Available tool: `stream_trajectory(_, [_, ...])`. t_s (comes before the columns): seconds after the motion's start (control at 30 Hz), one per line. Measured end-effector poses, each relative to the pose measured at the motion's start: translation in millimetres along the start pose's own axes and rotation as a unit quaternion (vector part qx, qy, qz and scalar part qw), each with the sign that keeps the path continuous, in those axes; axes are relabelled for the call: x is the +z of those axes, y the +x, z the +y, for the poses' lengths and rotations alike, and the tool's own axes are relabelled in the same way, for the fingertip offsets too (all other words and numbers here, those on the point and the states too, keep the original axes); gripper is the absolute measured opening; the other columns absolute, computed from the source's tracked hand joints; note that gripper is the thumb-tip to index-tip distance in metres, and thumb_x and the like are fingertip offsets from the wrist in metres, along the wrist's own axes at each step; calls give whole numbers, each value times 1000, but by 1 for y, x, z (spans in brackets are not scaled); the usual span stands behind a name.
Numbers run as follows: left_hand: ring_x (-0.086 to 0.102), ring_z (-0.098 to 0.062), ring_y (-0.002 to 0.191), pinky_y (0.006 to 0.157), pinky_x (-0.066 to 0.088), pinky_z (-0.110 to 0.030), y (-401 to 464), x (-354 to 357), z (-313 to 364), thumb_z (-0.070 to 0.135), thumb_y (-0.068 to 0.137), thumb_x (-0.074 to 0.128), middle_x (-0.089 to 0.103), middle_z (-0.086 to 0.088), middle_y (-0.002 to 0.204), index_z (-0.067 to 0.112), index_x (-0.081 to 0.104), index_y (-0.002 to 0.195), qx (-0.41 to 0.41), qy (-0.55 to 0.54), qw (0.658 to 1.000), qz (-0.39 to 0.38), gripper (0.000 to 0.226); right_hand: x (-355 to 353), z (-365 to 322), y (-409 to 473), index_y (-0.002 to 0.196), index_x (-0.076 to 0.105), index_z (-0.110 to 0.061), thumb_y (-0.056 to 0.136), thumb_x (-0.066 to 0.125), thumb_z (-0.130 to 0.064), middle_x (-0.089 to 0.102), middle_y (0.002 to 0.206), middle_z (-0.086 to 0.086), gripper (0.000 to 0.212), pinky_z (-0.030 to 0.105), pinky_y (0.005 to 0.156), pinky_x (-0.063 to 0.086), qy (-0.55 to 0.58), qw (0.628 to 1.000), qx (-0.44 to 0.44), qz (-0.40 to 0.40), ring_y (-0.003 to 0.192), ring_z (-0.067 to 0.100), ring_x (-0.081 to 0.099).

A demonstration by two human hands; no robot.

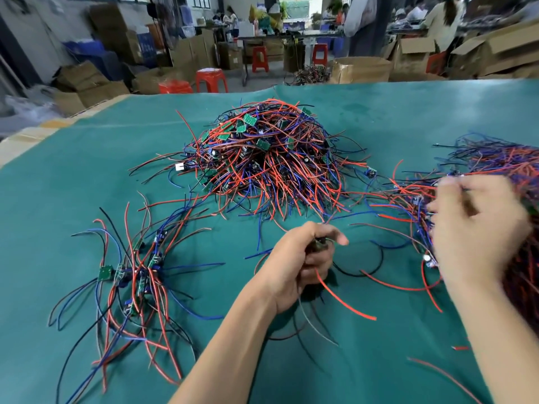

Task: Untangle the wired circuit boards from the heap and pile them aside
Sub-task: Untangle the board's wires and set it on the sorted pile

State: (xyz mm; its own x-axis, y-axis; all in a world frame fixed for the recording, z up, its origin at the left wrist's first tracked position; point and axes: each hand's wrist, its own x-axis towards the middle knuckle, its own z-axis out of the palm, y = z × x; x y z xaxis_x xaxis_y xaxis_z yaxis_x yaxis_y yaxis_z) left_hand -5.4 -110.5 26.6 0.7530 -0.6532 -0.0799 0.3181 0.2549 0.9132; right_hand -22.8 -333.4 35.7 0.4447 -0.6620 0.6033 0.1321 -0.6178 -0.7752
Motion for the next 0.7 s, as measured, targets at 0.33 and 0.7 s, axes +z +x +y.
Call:
stream_trajectory(0.33, [27,-9,43,46,16,-24,-1,5,-2,5,99,34,38,3,55,5,53,106,-3,65,998,5,20,22,-32,-48,93,83,-25,90,78,-26,80,92,-6,6,40,94,53,143,882,61,-445,91,14,73])
stream_trajectory(0.7, [29,-6,30,38,13,-25,-2,-2,-6,25,105,43,52,-3,48,4,69,96,3,64,998,-24,35,17,-37,-41,80,80,-30,85,83,-9,79,82,-4,22,18,71,56,197,915,50,-348,70,9,71])
